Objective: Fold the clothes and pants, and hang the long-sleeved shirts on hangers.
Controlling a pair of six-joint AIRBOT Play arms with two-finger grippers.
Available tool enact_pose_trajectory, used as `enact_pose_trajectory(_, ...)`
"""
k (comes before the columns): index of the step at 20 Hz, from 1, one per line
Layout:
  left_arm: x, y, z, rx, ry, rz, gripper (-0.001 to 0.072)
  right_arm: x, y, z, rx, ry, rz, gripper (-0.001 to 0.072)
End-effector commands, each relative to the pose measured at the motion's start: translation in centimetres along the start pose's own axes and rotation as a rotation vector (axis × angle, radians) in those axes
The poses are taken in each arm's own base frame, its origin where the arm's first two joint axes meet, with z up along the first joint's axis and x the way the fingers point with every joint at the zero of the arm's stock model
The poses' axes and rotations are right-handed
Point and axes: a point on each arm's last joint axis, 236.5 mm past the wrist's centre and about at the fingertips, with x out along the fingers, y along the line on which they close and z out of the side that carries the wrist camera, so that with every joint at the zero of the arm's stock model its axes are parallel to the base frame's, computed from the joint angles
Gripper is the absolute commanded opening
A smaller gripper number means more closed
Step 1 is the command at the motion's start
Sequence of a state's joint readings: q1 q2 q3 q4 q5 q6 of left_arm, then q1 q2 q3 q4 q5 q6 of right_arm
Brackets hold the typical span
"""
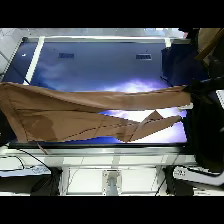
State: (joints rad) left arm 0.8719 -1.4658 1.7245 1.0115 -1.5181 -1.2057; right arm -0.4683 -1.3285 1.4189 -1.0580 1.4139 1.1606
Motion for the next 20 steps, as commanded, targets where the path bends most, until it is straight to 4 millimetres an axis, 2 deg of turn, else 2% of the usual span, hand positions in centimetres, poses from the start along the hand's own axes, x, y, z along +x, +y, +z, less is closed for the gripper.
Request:
enact_pose_trajectory(1,-2.6,1.4,0.7,-0.068,-0.077,0.011,0.0023,-7.0,2.4,0.1,-0.053,-0.143,-0.072,0.0015)
enact_pose_trajectory(3,-1.8,1.2,1.4,-0.061,-0.094,0.004,0.0023,-8.0,1.9,2.5,0.011,-0.263,-0.104,0.0013)
enact_pose_trajectory(5,0.1,1.5,2.8,-0.059,-0.121,0.018,0.0023,-7.2,-0.9,4.9,0.121,-0.336,-0.157,0.0012)
enact_pose_trajectory(6,1.3,2.4,3.5,-0.102,-0.132,0.047,0.0023,-6.0,-2.8,5.4,0.197,-0.339,-0.176,0.0012)
enact_pose_trajectory(8,4.4,3.6,3.3,-0.148,-0.091,0.081,0.0023,-1.0,-5.4,4.8,0.385,-0.245,-0.143,0.0012)
enact_pose_trajectory(10,7.4,3.4,2.4,-0.146,-0.023,0.063,0.0023,4.2,-6.5,2.9,0.528,-0.104,-0.098,0.0013)
enact_pose_trajectory(13,10.4,2.6,2.0,-0.134,0.021,0.042,0.0023,8.5,-6.6,2.5,0.594,-0.04,-0.023,0.0014)
enact_pose_trajectory(15,11.7,2.1,1.9,-0.126,0.033,0.035,0.0023,9.8,-6.5,3.2,0.584,-0.059,-0.021,0.0015)
enact_pose_trajectory(17,12.5,2.1,2.0,-0.124,0.034,0.033,0.0022,10.0,-6.9,5.1,0.566,-0.139,-0.036,0.0021)
enact_pose_trajectory(19,12.8,2.1,2.0,-0.123,0.034,0.033,0.0023,9.9,-7.1,6.5,0.542,-0.202,-0.045,0.016)
enact_pose_trajectory(20,12.8,2.1,2.0,-0.123,0.033,0.033,0.0023,9.8,-7.2,7.1,0.535,-0.226,-0.051,0.0202)
